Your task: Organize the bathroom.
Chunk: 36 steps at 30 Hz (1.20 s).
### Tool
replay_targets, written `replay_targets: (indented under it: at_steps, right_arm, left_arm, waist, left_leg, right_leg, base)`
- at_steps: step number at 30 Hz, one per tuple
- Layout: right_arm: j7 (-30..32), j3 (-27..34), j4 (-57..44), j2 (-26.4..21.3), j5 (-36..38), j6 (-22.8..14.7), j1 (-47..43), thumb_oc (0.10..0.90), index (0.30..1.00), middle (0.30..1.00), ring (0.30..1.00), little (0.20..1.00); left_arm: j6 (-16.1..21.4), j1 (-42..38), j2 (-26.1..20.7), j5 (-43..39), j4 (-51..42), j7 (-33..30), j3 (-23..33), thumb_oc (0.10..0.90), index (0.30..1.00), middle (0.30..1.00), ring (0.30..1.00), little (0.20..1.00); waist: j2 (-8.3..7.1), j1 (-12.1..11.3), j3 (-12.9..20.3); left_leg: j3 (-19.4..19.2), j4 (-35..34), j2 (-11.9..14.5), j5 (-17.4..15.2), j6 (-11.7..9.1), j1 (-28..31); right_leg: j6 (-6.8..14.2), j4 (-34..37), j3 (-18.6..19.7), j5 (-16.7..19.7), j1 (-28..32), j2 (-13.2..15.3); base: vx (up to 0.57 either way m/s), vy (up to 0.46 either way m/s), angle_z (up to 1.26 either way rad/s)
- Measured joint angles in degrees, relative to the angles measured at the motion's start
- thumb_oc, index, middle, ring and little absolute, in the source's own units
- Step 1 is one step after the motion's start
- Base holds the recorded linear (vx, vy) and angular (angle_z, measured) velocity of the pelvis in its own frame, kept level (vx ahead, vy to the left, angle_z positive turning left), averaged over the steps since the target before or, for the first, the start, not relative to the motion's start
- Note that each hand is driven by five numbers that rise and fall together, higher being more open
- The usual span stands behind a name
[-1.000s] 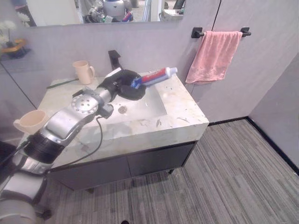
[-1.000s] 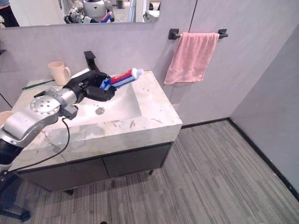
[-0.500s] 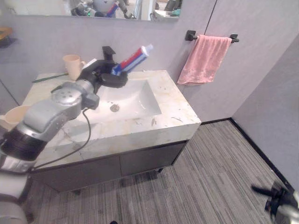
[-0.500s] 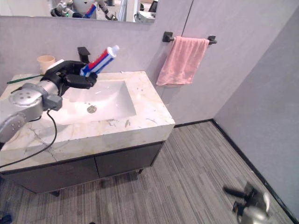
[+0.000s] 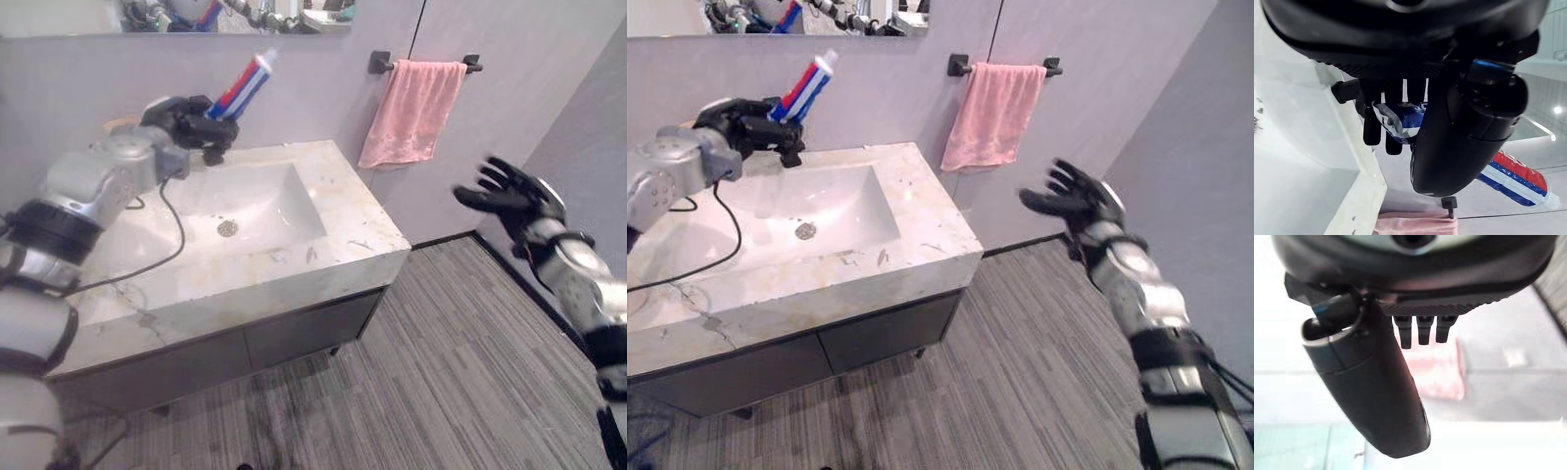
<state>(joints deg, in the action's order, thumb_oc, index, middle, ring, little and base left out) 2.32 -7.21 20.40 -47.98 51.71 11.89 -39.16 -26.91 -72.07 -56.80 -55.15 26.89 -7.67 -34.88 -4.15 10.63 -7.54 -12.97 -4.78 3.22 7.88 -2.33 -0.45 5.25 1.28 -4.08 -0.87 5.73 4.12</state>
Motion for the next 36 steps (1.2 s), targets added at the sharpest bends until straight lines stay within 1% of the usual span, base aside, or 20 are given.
replay_targets:
  at_steps: [2,3,4,5,8,10,11,14,16,18,19,22,25,29,32,34,36]
  right_arm:
    - [-0.96,-7.04,1.52,-0.78,3.65,1.32,-9.86,0.8,0.9,0.9,0.9,0.9]
    - [-2.21,-11.62,3.37,-1.68,5.84,1.5,-16.93,0.8,0.9,0.9,0.9,0.9]
    - [-2.21,-11.62,3.37,-1.68,5.84,1.5,-16.93,0.8,0.9,0.9,0.9,0.9]
    - [-3.22,-14.53,6.36,-1.63,8.37,1.44,-24.65,0.8,0.9,0.9,0.9,0.9]
    - [-3.32,-14.92,7.96,-1.53,12.81,1.19,-30.98,0.8,0.9,0.9,0.9,0.9]
    - [-3.24,-15.0,8.09,-1.35,15.45,1.16,-33.38,0.8,0.9,0.9,0.9,0.9]
    - [-3.24,-15.0,8.09,-1.35,15.45,1.16,-33.38,0.8,0.9,0.9,0.9,0.9]
    - [-2.71,-15.27,8.22,-0.95,18.81,1.28,-34.25,0.8,0.9,0.9,0.9,0.9]
    - [-2.04,-15.29,9.46,0.24,20.14,1.78,-34.32,0.8,0.9,0.9,0.9,0.9]
    - [-1.26,-15.51,11.43,1.69,22.88,2.74,-34.46,0.8,0.9,0.9,0.9,0.9]
    - [-0.75,-16.11,11.87,2.14,24.69,3.88,-34.46,0.8,0.9,0.9,0.9,0.9]
    - [0.2,-16.57,12.74,4.15,27.7,6.28,-34.45,0.8,0.9,0.9,0.9,0.9]
    - [0.7,-17.41,13.31,6.2,28.74,7.14,-34.47,0.8,0.9,0.9,0.9,0.9]
    - [0.35,-19.63,13.63,9.23,30.36,8.14,-34.47,0.8,0.9,0.9,0.9,0.9]
    - [-0.44,-21.79,13.64,11.4,30.22,8.12,-34.64,0.8,0.9,0.9,0.9,0.9]
    - [-0.66,-22.04,13.64,12.32,30.2,8.09,-34.67,0.8,0.9,0.9,0.9,0.9]
    - [-0.79,-22.52,13.66,12.38,29.84,7.99,-34.68,0.8,0.9,0.9,0.9,0.9]
  left_arm:
    - [1.24,-4.57,0.95,-1.04,4.83,0.91,-2.5,0.4,0.3,0.3,0.3,0.3]
    - [2.02,-7.11,1.89,-1.19,7.19,1.07,-3.75,0.4,0.3,0.3,0.3,0.3]
    - [2.02,-7.11,1.89,-1.19,7.19,1.07,-3.75,0.4,0.3,0.3,0.3,0.3]
    - [3.6,-8.77,3.43,-1.36,8.57,1.22,-4.2,0.4,0.3,0.3,0.3,0.3]
    - [5.51,-9.02,5.21,-1.68,8.57,1.52,-4.3,0.4,0.3,0.3,0.3,0.3]
    - [5.52,-9.02,5.54,-2.69,8.57,1.46,-4.83,0.4,0.3,0.3,0.3,0.3]
    - [5.52,-9.02,5.54,-2.69,8.57,1.46,-4.83,0.4,0.3,0.3,0.3,0.3]
    - [5.58,-9.02,6.33,-3.5,8.57,0.89,-4.91,0.4,0.3,0.3,0.3,0.3]
    - [5.68,-9.02,6.84,-3.57,8.59,0.64,-4.93,0.4,0.3,0.3,0.3,0.3]
    - [6.64,-9.02,7.51,-3.78,8.59,0.28,-5.36,0.4,0.3,0.3,0.3,0.3]
    - [7.76,-9.02,7.94,-4.42,8.59,0.22,-5.76,0.4,0.3,0.3,0.3,0.3]
    - [9.61,-9.02,9.13,-5.98,8.57,-0.46,-6.24,0.4,0.3,0.3,0.3,0.3]
    - [10.55,-9.03,10.55,-6.01,8.56,-1.27,-6.96,0.4,0.3,0.3,0.3,0.3]
    - [11.05,-9.03,13.1,-7.25,8.57,-2.01,-7.27,0.4,0.3,0.3,0.3,0.3]
    - [11.04,-9.03,14.15,-8.46,8.56,-2.2,-8.14,0.4,0.3,0.3,0.3,0.3]
    - [11.04,-9.03,14.14,-8.48,8.58,-2.23,-9.05,0.4,0.3,0.3,0.3,0.3]
    - [11.04,-9.03,14.14,-8.47,8.6,-2.11,-9.74,0.4,0.3,0.3,0.3,0.3]
  waist:
    - [0.14,-0.6,-0.03]
    - [0.18,-1.06,-0.04]
    - [0.18,-1.06,-0.04]
    - [0.19,-2.02,-0.03]
    - [0.16,-3.72,-0.02]
    - [0.07,-4.32,0.04]
    - [0.07,-4.32,0.04]
    - [0.03,-4.49,0.06]
    - [-0.09,-4.37,0.14]
    - [-0.17,-4.33,0.19]
    - [-0.17,-4.31,0.19]
    - [-0.16,-4.11,0.22]
    - [-0.15,-4.04,1.44]
    - [-0.16,-4.21,1.44]
    - [-0.16,-4.32,1.44]
    - [-0.15,-4.41,1.44]
    - [-0.15,-4.52,1.44]
  left_leg:
    - [-0.01,0.01,0.06,-0.08,0.11,0.11]
    - [0.02,0.01,0.26,-0.09,0.12,0.16]
    - [0.02,0.01,0.26,-0.09,0.12,0.16]
    - [0.34,0.01,0.27,-0.12,0.16,0.45]
    - [0.83,0.01,0.03,-0.29,0.22,0.76]
    - [1.02,0.01,-0.24,-0.41,0.31,0.77]
    - [1.02,0.01,-0.24,-0.41,0.31,0.77]
    - [1.27,0.0,-0.62,-0.47,0.42,0.75]
    - [1.25,0.0,-0.67,-0.48,0.42,0.71]
    - [1.23,-0.01,-0.67,-0.46,0.45,0.66]
    - [1.24,-0.01,-0.68,-0.45,0.46,0.57]
    - [1.13,0.0,-0.67,-0.43,0.49,0.52]
    - [1.08,0.0,-0.71,-0.27,0.66,-0.65]
    - [1.28,0.01,-0.71,-0.19,0.78,-1.07]
    - [1.5,0.01,-0.69,-0.18,0.79,-1.23]
    - [1.62,0.01,-0.7,-0.18,0.79,-1.28]
    - [1.78,0.01,-0.76,-0.18,0.79,-1.28]
  right_leg:
    - [0.12,0.02,-0.5,0.19,0.33,0.06]
    - [0.18,0.08,-0.62,0.23,0.35,0.17]
    - [0.18,0.08,-0.62,0.23,0.35,0.17]
    - [0.36,0.25,-1.41,0.51,0.41,0.18]
    - [0.35,0.49,-2.44,0.6,0.98,0.34]
    - [0.34,0.86,-2.73,0.61,1.29,0.56]
    - [0.34,0.86,-2.73,0.61,1.29,0.56]
    - [0.34,0.9,-3.04,0.61,1.4,0.84]
    - [0.31,0.9,-3.14,0.63,1.35,0.9]
    - [0.3,0.9,-3.14,0.63,1.3,0.89]
    - [0.3,0.93,-3.13,0.63,1.19,0.9]
    - [0.3,0.95,-3.11,0.63,1.03,0.92]
    - [0.22,0.98,-3.1,0.69,0.14,0.92]
    - [0.16,0.98,-3.3,0.73,-0.15,0.92]
    - [0.16,1.12,-3.45,0.73,-0.17,0.89]
    - [0.16,1.26,-3.51,0.73,-0.11,0.88]
    - [0.16,1.51,-3.68,0.73,0.11,0.89]
  base:
    - [0.01,0.052,-0.02]
    - [0.01,0.039,-0.02]
    - [0.01,0.054,0.02]
    - [0.01,0.035,0.05]
    - [0.01,0.034,0.08]
    - [0.01,0.029,0.04]
    - [0.02,0.038,0.05]
    - [0.02,0.035,0.02]
    - [0.01,0.034,-0.02]
    - [0.0,0.015,-0.01]
    - [0.01,0.036,-0.02]
    - [0.0,0.026,-0.02]
    - [0.01,0.029,-0.02]
    - [0.0,0.0,0.02]
    - [0.0,-0.01,0.02]
    - [0.0,-0.009,0.03]
    - [0.01,-0.003,0.06]
